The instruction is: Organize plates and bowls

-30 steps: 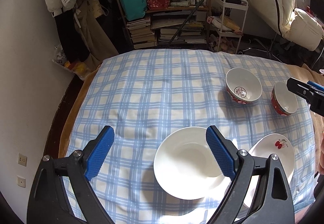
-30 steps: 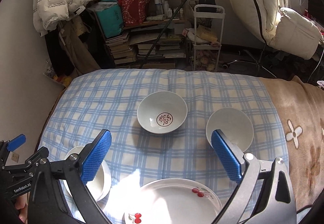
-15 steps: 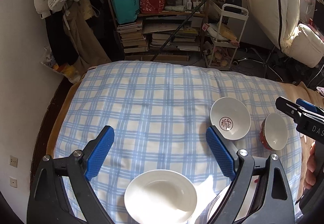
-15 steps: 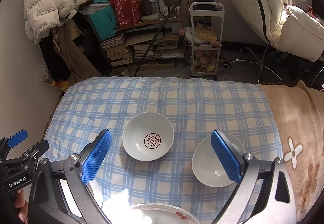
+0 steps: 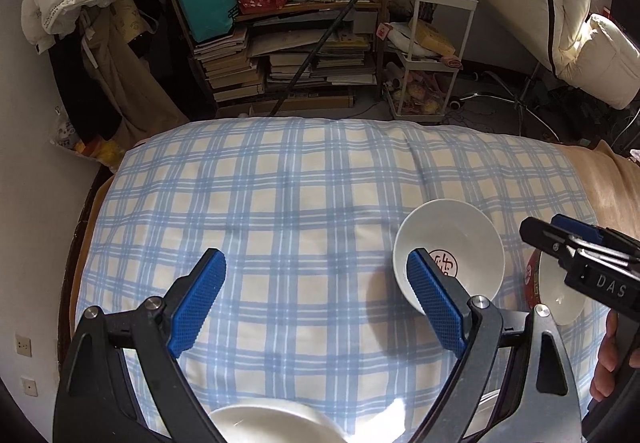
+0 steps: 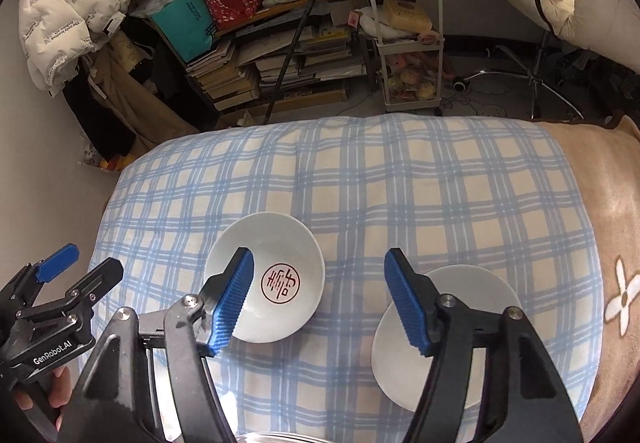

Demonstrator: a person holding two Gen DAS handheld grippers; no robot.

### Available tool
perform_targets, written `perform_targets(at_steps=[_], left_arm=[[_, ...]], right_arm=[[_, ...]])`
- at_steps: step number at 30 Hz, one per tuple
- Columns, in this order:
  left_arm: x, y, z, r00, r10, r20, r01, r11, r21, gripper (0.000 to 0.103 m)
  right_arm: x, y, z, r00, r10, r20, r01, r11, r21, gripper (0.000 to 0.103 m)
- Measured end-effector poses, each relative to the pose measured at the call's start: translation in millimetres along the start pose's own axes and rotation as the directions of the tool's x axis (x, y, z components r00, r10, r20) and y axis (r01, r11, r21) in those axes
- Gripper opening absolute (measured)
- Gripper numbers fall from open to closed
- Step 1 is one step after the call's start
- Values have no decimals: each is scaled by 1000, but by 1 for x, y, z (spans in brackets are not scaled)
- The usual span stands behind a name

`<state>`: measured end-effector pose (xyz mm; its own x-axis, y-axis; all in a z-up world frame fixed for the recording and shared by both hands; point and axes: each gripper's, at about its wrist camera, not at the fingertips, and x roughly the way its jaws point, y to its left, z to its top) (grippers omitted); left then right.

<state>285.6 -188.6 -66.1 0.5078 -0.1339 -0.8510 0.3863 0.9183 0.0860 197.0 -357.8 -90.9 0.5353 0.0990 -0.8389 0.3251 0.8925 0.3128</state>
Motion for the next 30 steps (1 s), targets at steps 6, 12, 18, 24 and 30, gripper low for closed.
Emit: perform_targets(at_steps=[6, 12, 18, 24, 30], left_arm=[[34, -12, -2, 999, -24, -47, 25, 1000, 8, 90], [57, -25, -10, 995, -53, -83, 56, 998, 35, 83], [72, -37, -17, 991, -71, -114, 76, 996, 44, 56], [86, -39, -24, 976, -144, -163, 145, 989, -6, 28], [90, -43, -27, 969, -173, -178, 168, 985, -45, 10]], right_arm=[[27, -6, -2, 999, 2, -48, -1, 1000, 14, 47], [45, -8, -3, 997, 9, -73, -8, 1000, 15, 36], [60, -6, -8, 995, 12, -103, -11, 1000, 14, 22], [64, -3, -11, 993, 6, -117, -6, 1000, 0, 18], [63, 2, -16, 993, 46, -112, -49, 999, -20, 11]])
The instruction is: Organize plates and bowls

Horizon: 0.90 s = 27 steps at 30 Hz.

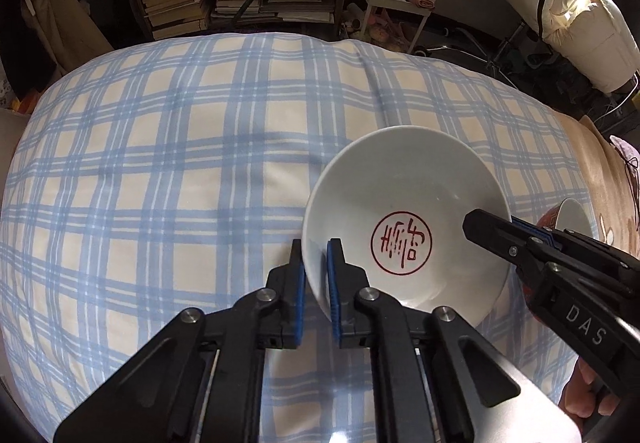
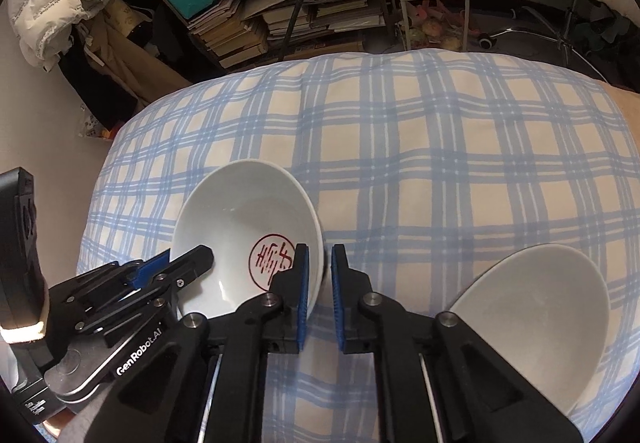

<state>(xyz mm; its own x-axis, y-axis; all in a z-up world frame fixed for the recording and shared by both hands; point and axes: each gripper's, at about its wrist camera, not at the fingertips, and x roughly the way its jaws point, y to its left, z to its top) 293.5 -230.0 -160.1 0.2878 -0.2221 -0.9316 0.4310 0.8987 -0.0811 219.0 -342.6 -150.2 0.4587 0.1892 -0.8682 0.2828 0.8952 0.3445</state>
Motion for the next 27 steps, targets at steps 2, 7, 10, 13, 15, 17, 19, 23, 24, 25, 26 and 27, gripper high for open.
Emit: perform_targets(at_steps=[2, 7, 10, 13, 15, 17, 19, 23, 24, 25, 26, 27], left_arm=[[-3, -5, -1, 1000, 17, 2, -17, 1000, 14, 10], [-15, -10, -4, 999, 42, 0, -42, 998, 36, 9], [-27, -12, -6, 998, 54, 9, -54, 997, 47, 9], [-42, -11, -9, 999, 50, 15, -50, 998, 42, 9], [-54, -11, -13, 997, 66, 30, -67, 996, 54, 10], [-68, -11, -18, 995, 84, 54, -87, 995, 49, 10], [-81, -8, -23, 993, 92, 75, -95, 995, 39, 10], [-103, 1, -35, 993, 86, 86, -88, 996, 19, 11], [-109, 2, -39, 992, 91, 91, -93, 995, 20, 11], [-114, 4, -43, 991, 97, 96, -99, 995, 17, 11], [-120, 5, -47, 989, 104, 101, -106, 994, 16, 11], [-124, 7, -50, 989, 109, 105, -111, 994, 14, 11]], right_arm=[[-1, 5, -3, 999, -36, 1, 36, 999, -25, 10], [-7, 4, -9, 999, -48, 15, 48, 999, 1, 8], [-15, 7, -13, 999, -47, 26, 47, 999, 9, 8], [-31, 12, -17, 998, -37, 52, 36, 999, 20, 8], [-40, 17, -19, 998, -37, 60, 35, 999, 20, 8], [-50, 25, -20, 997, -42, 66, 42, 999, -4, 8], [-60, 34, -23, 996, -36, 83, 38, 999, -24, 8], [-77, 49, -30, 994, -16, 104, 22, 998, -51, 8], [-81, 52, -33, 994, -9, 108, 15, 998, -56, 8], [-84, 55, -36, 994, -3, 110, 10, 998, -63, 8], [-87, 59, -39, 994, 5, 112, 3, 998, -69, 8], [-89, 63, -42, 993, 11, 114, -2, 997, -75, 8]])
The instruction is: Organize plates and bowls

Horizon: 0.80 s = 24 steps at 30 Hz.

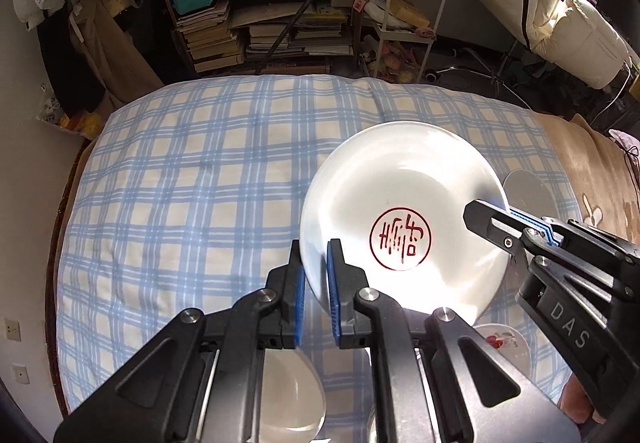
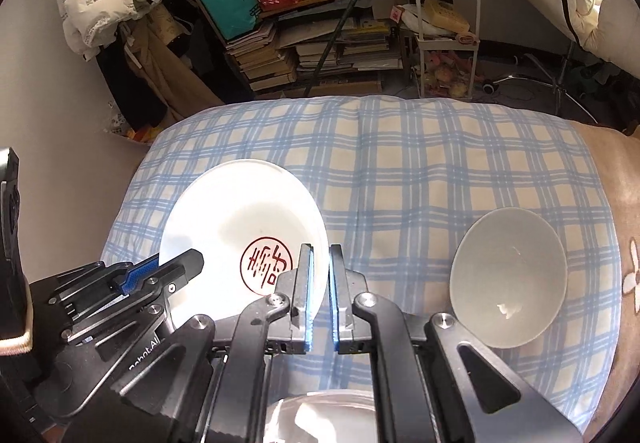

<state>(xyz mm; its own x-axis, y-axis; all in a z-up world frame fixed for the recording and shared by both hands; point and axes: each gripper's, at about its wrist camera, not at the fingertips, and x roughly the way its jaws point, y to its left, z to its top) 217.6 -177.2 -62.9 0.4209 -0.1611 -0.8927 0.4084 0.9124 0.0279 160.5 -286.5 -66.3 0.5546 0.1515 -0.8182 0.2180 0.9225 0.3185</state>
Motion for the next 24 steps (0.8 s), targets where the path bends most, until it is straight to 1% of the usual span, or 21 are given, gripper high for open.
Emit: perform_targets(at_steps=[4, 7, 11, 19, 24], left_arm=[[-19, 13, -15, 1000, 14, 7, -14, 1000, -20, 11], [-30, 23, -25, 999, 37, 13, -37, 999, -33, 11], [-43, 40, -42, 998, 56, 10, -55, 997, -62, 11], [-60, 67, -76, 995, 95, -2, -95, 989, -111, 12], [-68, 82, -92, 995, 97, -6, -97, 985, -146, 12]], right_arm=[[-10, 18, -10, 1000, 19, 6, -18, 999, -30, 8], [-15, 34, -17, 999, 33, 11, -32, 998, -61, 9], [-18, 52, -27, 998, 66, -2, -66, 994, -92, 9], [-23, 89, -52, 995, 97, -22, -99, 983, -155, 9], [-25, 106, -64, 994, 107, -28, -110, 975, -193, 9]])
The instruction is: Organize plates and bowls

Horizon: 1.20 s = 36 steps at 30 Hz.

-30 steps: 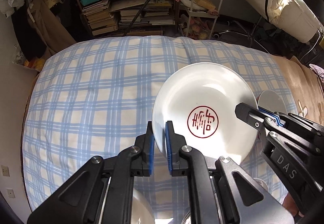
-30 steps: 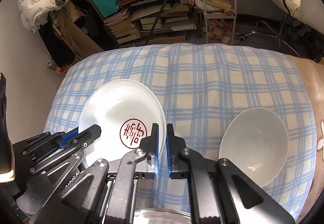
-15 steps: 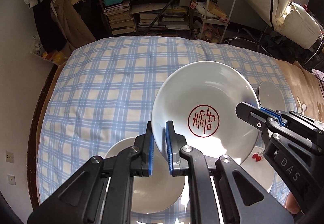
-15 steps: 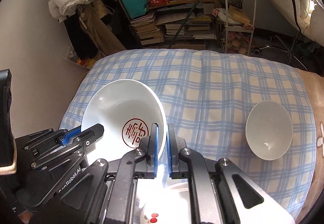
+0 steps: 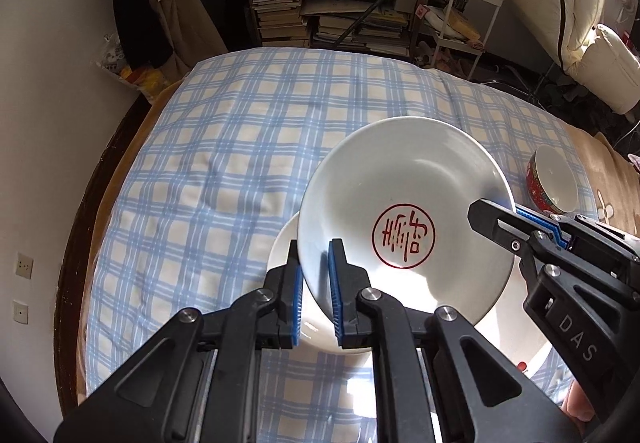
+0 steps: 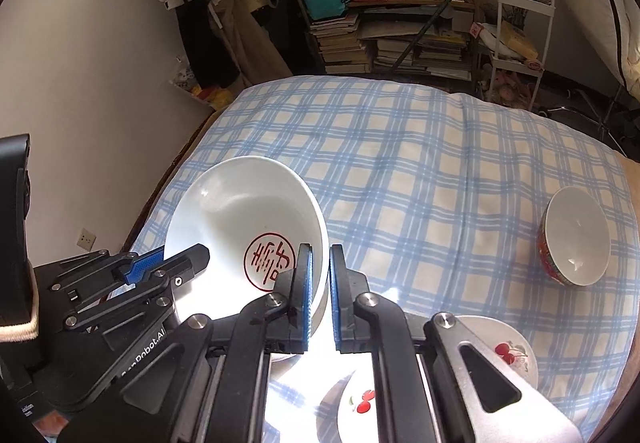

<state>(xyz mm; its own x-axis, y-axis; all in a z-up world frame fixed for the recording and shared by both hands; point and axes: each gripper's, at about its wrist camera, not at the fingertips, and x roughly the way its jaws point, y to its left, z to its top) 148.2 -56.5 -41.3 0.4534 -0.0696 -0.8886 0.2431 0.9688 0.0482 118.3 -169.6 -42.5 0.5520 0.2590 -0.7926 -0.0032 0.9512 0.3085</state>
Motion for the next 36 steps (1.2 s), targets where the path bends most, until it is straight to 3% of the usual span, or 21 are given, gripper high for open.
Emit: perform_targets(at_steps=[13, 36], left_arm=[[12, 26, -25, 999, -30, -26, 28, 998, -55, 12], [61, 20, -32, 994, -36, -101, 34, 999, -21, 13]], right_arm=[[14, 28, -17, 999, -17, -33, 15, 998, -67, 9], [60, 14, -22, 990, -72, -121, 66, 997, -50, 9]])
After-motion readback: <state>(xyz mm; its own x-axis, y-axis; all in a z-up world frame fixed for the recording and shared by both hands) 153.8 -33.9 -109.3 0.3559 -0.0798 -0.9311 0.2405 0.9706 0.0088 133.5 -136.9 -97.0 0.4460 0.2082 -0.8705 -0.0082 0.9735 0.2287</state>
